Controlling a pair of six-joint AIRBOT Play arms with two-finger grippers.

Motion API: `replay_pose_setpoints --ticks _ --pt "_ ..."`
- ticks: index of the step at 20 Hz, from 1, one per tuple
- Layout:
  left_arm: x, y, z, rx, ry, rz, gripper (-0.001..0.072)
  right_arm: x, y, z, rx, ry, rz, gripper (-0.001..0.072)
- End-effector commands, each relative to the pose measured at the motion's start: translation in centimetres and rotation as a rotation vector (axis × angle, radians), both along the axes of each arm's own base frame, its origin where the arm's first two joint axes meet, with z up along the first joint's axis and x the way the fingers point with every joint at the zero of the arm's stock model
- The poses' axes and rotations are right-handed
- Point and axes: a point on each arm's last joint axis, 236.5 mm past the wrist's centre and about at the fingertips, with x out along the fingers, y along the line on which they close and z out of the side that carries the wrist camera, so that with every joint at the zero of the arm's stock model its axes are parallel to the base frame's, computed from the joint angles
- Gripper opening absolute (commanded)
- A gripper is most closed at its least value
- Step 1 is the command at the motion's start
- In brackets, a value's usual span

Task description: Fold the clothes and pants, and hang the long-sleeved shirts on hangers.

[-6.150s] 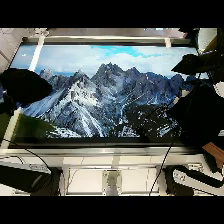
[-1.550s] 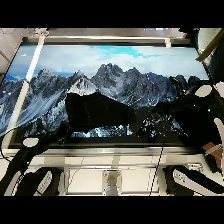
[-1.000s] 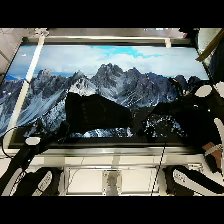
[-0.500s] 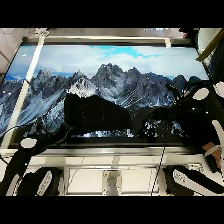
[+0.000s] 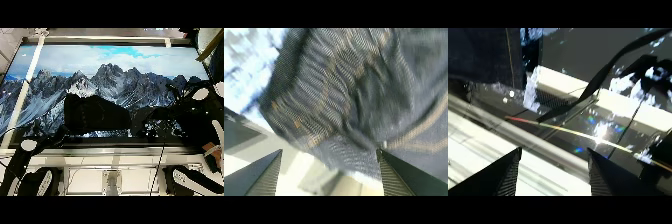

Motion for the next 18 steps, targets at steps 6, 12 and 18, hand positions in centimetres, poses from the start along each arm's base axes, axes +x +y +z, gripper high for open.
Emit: replay_pose_setpoints --ticks 6,12,18 --pt "0.6 1.5 -2.2 -0.004 0.077 0.116 0.0705 1.1 -0.2 0.0 -0.01 -0.04 -0.023 0.0453" --pt "2.4 2.0 -1.6 -0.068 0.038 0.229 0.0452 1.0 -0.2 0.0 -0.009 -0.038 -0.023 0.0453" --pt "2.4 1.8 -1.5 -0.067 0.032 0.213 0.0046 0.8 -0.1 0.0 -0.005 -0.028 -0.017 0.0452"
